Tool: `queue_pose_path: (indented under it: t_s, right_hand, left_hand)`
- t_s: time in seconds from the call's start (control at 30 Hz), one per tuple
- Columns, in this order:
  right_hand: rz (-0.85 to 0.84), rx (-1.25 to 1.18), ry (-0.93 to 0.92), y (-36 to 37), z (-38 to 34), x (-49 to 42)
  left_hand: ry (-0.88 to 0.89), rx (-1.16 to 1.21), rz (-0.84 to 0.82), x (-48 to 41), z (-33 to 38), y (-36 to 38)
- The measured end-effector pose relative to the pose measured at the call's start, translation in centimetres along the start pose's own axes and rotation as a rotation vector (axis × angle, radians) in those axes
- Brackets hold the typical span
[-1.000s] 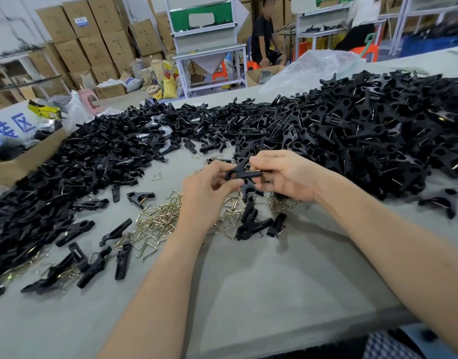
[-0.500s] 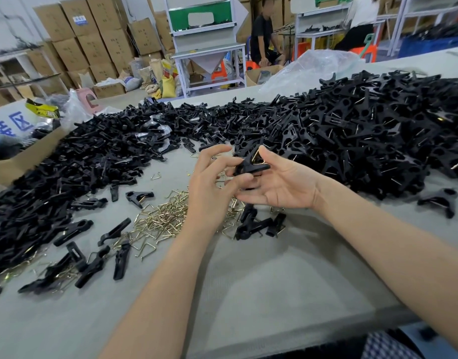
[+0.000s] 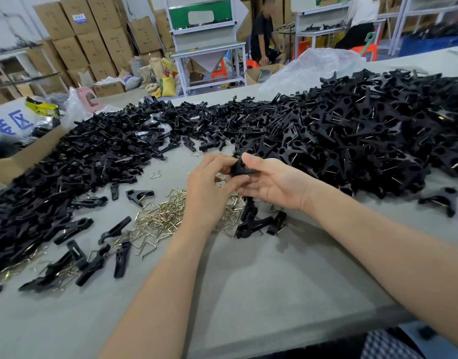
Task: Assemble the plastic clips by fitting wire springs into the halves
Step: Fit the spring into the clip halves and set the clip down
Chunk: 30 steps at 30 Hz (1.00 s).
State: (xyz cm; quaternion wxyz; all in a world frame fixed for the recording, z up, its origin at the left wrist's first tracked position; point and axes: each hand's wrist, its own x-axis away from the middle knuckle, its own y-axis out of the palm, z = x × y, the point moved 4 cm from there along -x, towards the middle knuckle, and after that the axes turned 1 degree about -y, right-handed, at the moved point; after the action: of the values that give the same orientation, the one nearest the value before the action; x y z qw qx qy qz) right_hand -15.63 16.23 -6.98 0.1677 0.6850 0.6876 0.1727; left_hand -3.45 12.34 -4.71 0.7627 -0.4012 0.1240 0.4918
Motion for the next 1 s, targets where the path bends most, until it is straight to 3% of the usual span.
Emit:
queue_pose_path:
  t_s: [0.67, 1.0]
  right_hand:
    - [-0.019, 0.213, -0.233, 1.3, -0.2, 0.0]
    - [-0.058, 0.011, -0.093, 0.8, 0.0, 0.0]
  left_hand:
    - [0.019, 0.127, -0.039, 0.3, 0.2, -0.1]
    - [0.011, 0.120, -0.060, 0.4, 0.1, 0.2]
